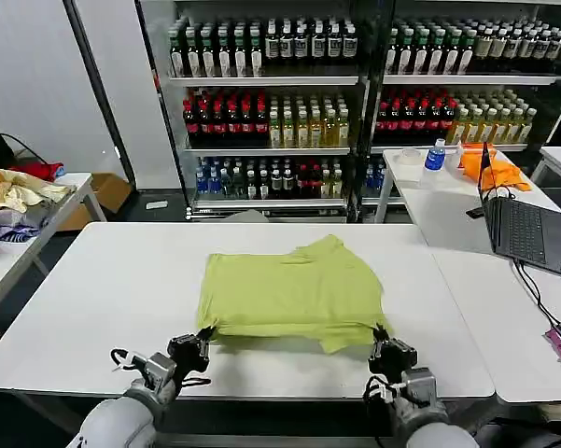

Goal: Fold and organize the clothes.

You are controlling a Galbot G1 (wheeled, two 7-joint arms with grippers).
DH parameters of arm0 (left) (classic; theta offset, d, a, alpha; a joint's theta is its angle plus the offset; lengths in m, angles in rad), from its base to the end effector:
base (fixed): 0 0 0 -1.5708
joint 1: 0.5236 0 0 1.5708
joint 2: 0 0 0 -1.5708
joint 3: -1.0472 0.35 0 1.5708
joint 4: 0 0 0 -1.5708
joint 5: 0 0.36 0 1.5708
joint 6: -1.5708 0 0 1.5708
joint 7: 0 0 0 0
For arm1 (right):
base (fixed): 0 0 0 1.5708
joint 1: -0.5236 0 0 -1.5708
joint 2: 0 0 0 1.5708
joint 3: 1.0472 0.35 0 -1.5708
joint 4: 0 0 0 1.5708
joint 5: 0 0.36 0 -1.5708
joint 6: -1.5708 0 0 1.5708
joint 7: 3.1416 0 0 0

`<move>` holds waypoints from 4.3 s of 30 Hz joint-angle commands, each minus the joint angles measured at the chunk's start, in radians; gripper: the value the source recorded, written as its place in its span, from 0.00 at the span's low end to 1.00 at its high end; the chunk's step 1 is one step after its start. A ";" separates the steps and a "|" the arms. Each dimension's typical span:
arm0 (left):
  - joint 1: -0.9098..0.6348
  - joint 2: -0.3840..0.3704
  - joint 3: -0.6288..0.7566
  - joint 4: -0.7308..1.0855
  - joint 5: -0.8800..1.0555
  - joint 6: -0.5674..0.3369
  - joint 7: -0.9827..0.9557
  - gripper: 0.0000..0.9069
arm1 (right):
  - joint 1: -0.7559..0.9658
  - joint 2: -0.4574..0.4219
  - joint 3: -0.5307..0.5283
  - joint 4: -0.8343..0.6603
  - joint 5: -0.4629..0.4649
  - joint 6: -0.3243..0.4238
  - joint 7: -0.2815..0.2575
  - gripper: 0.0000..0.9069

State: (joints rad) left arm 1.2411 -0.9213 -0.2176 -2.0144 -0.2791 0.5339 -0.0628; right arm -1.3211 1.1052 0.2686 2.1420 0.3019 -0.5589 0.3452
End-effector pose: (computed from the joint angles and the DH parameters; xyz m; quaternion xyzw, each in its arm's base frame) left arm 0.2628 0.0402 -0.2706 -0.1730 -0.9427 -0.1883 0.2142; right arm 0.2353 -0.0015 -0.2459 0.0422 -0.9783 0.1041 0.1743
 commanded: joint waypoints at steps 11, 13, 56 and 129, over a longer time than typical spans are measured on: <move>-0.147 -0.017 0.084 0.139 0.013 -0.002 0.004 0.49 | 0.121 0.007 -0.028 -0.146 -0.007 -0.002 -0.010 0.00; -0.147 -0.023 0.082 0.137 0.009 -0.004 0.001 1.00 | 0.118 0.013 -0.030 -0.153 -0.013 -0.007 -0.007 0.08; -0.131 -0.051 0.007 0.211 -0.032 -0.034 -0.103 1.00 | -0.078 0.055 0.045 -0.036 -0.085 0.045 -0.002 1.00; -0.031 -0.128 -0.006 0.141 -0.207 0.041 -0.112 0.02 | 0.046 0.100 0.031 -0.222 0.220 -0.006 0.055 0.00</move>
State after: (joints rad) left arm 1.2008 -1.0470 -0.2230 -1.8695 -0.4723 0.5686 -0.1872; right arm -1.2714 1.2047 0.3013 1.9162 0.5047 -0.5593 0.4001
